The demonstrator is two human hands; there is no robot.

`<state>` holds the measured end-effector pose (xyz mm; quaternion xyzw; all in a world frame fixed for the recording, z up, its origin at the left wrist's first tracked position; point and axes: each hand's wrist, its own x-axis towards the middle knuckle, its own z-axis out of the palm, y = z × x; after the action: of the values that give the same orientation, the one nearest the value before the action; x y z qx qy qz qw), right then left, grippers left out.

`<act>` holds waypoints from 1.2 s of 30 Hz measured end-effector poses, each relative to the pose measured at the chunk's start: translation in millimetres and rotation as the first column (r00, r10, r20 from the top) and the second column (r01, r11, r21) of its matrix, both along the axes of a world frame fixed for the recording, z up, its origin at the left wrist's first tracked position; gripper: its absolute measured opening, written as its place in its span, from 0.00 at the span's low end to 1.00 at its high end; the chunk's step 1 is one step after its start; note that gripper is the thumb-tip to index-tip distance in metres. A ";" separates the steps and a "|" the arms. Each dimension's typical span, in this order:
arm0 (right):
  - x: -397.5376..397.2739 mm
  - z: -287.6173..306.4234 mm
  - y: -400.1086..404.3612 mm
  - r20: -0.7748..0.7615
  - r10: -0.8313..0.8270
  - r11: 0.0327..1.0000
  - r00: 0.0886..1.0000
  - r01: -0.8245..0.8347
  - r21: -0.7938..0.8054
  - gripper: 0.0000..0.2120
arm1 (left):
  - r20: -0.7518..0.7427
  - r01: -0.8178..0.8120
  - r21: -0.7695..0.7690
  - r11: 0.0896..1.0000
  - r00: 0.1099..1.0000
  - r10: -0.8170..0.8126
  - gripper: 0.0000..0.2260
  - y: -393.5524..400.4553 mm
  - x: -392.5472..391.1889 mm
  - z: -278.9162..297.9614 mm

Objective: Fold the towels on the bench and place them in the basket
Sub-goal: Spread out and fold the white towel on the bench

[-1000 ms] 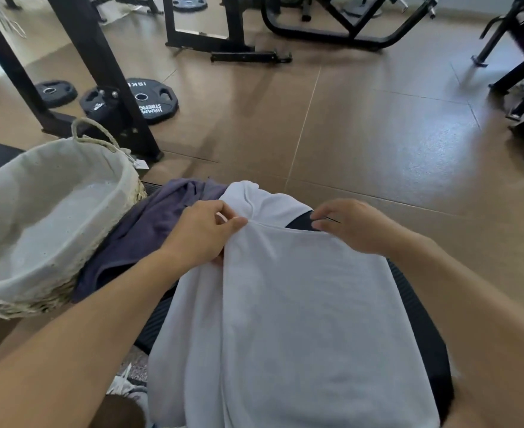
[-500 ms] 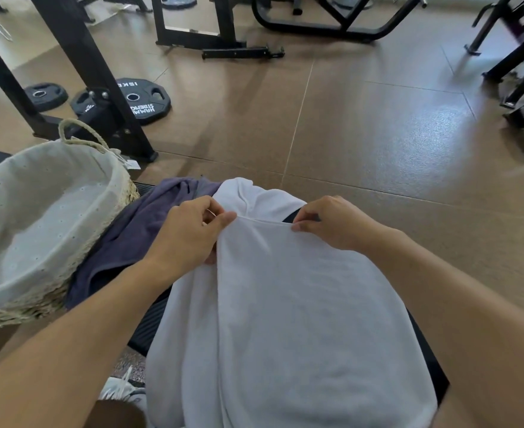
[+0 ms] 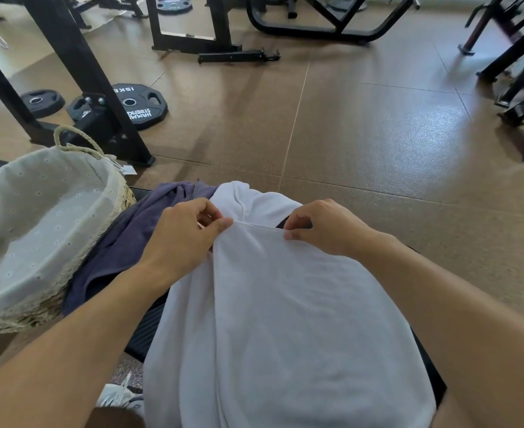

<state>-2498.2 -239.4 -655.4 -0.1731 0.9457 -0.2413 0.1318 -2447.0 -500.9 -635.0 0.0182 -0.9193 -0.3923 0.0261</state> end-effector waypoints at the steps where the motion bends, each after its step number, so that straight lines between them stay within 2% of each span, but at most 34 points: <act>1: 0.4 0.7 -0.8 -0.004 -0.004 1.000 1.000 0.004 -0.028 0.07 | -0.007 0.002 -0.015 1.000 1.000 -0.002 0.07 -0.1 -0.2 0.0; 4: 0.7 1.9 -3.0 -0.021 -0.021 0.996 1.000 0.020 -0.088 0.08 | -0.025 -0.001 -0.035 0.999 1.000 0.000 0.06 -0.1 -0.1 0.0; 8: 1.8 1.2 -4.8 -0.047 -0.008 1.000 0.999 0.007 -0.017 0.04 | -0.055 0.005 -0.070 0.998 0.998 -0.009 0.08 -0.5 1.2 -0.5; 21: -1.1 -3.2 -3.7 -0.080 -0.034 0.999 0.996 0.031 -0.039 0.04 | -0.066 0.002 -0.069 0.998 0.998 -0.007 0.07 -4.1 1.7 -1.4; 25: -0.5 -2.7 -4.0 -0.064 -0.026 0.999 0.998 0.024 -0.026 0.08 | -0.056 0.008 -0.077 0.997 0.998 -0.012 0.06 -2.2 2.7 0.4; 29: 0.1 1.2 -2.8 0.009 -0.031 0.999 0.999 0.032 -0.039 0.06 | -0.070 0.013 -0.061 0.998 0.997 -0.017 0.06 1.3 3.8 2.6; 31: 1.3 3.7 -2.9 0.048 -0.026 0.998 0.998 0.029 -0.049 0.09 | -0.079 0.013 -0.047 0.999 0.997 -0.016 0.07 2.7 4.4 3.0; 33: 5.6 8.6 -8.5 0.070 -0.011 0.996 0.998 0.017 -0.082 0.18 | -0.092 0.019 -0.032 0.999 0.996 -0.022 0.08 3.6 5.0 3.5; 36: 17.4 17.9 -27.8 0.048 0.029 0.967 0.998 -0.016 -0.254 0.22 | -0.110 0.071 0.038 0.997 0.992 -0.066 0.11 8.6 7.7 7.2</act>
<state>-2480.8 -267.3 -637.5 -0.1931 0.9015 -0.3630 0.1354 -2439.3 -492.2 -627.8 -0.0340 -0.9081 -0.4127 0.0621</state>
